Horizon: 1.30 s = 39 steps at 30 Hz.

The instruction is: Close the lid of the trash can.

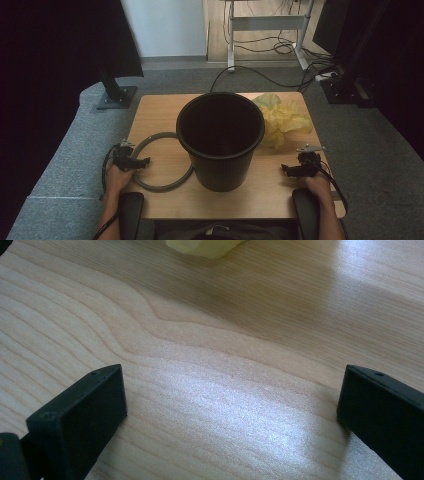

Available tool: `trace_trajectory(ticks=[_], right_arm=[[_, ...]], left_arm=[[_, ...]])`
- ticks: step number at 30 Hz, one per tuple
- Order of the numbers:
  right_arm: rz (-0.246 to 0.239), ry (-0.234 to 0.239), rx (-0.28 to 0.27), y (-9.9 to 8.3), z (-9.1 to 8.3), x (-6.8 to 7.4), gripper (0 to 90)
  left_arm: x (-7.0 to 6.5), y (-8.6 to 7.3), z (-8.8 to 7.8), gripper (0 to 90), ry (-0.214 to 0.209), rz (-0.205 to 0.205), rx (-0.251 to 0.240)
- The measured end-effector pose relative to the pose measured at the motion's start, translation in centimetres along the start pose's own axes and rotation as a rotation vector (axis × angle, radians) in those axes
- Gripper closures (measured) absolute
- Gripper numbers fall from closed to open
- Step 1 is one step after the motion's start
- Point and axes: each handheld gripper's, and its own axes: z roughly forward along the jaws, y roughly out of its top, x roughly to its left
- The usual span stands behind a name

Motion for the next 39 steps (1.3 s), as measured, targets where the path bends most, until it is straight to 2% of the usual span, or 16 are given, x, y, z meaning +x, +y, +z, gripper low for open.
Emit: trace_trajectory(ticks=[8,10,11,13,15,16,17,24,25,27,30,39], right_arm=[[0.0,0.0,0.0,0.0,0.0,0.0,0.0],[0.0,0.0,0.0,0.0,0.0,0.0,0.0],[0.0,0.0,0.0,0.0,0.0,0.0,0.0],[0.0,0.0,0.0,0.0,0.0,0.0,0.0],[0.0,0.0,0.0,0.0,0.0,0.0,0.0],[-0.001,0.0,0.0,0.0,0.0,0.0,0.0],[-0.001,0.0,0.0,0.0,0.0,0.0,0.0],[-0.001,0.0,0.0,0.0,0.0,0.0,0.0],[-0.001,0.0,0.0,0.0,0.0,0.0,0.0],[-0.001,0.0,0.0,0.0,0.0,0.0,0.0],[-0.001,-0.001,0.0,0.0,0.0,0.0,0.0],[-0.001,-0.001,0.0,0.0,0.0,0.0,0.0]], left_arm=[[-0.1,0.0,0.0,0.0,0.005,-0.006,-0.003],[-0.1,0.1,-0.1,2.8,0.0,-0.001,-0.005],[-0.1,0.1,-0.3,7.5,-0.002,0.0,-0.009],[0.0,0.2,-0.5,22.3,0.005,-0.012,-0.017],[0.1,0.3,-0.6,28.1,0.01,-0.017,-0.02],[0.2,0.3,-0.7,34.2,0.016,-0.026,-0.021],[0.3,0.3,-0.8,44.4,0.028,-0.042,-0.021],[0.9,0.6,-1.1,74.4,0.058,-0.095,-0.003],[0.8,0.7,-1.1,75.9,0.063,-0.106,0.002],[0.5,1.0,-1.1,77.5,0.082,-0.102,0.02],[0.4,1.2,-1.1,77.9,0.086,-0.113,0.036],[0.9,1.5,-1.2,78.7,0.058,-0.141,0.055]])
